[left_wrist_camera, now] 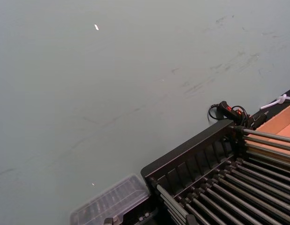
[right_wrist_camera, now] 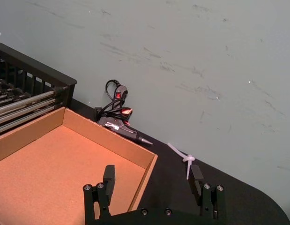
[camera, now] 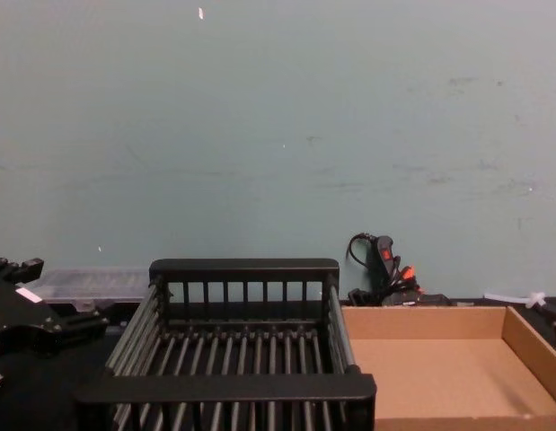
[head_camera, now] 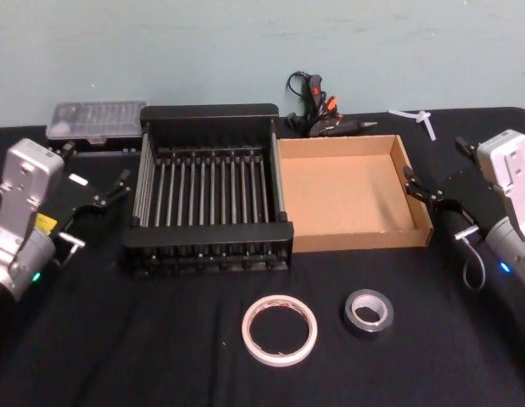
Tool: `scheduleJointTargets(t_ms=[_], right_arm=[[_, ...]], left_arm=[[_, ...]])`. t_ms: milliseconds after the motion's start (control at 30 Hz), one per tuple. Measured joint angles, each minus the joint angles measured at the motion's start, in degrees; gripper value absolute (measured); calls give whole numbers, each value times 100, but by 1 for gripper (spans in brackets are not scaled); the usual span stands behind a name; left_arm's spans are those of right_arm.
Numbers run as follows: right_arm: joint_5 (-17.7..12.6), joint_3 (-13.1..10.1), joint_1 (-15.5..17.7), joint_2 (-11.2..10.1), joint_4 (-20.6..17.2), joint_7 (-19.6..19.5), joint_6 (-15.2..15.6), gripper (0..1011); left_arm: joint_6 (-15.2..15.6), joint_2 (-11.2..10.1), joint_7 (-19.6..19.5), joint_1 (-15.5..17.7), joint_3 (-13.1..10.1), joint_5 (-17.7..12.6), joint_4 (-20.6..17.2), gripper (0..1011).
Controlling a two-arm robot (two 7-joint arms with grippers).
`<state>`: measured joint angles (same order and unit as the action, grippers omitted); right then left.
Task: Pick up the white tape and place it into the black box , Pick up the silver tape and place it into the brown box.
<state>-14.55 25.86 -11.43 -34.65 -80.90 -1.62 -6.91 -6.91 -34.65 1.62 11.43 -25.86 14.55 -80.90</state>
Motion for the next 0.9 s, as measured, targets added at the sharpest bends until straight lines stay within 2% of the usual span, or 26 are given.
scheduleJointTargets(t_ms=[900], right_arm=[[0, 0, 0, 0, 0, 0, 0, 1002]], left_arm=[[0, 0, 0, 0, 0, 0, 0, 1001]])
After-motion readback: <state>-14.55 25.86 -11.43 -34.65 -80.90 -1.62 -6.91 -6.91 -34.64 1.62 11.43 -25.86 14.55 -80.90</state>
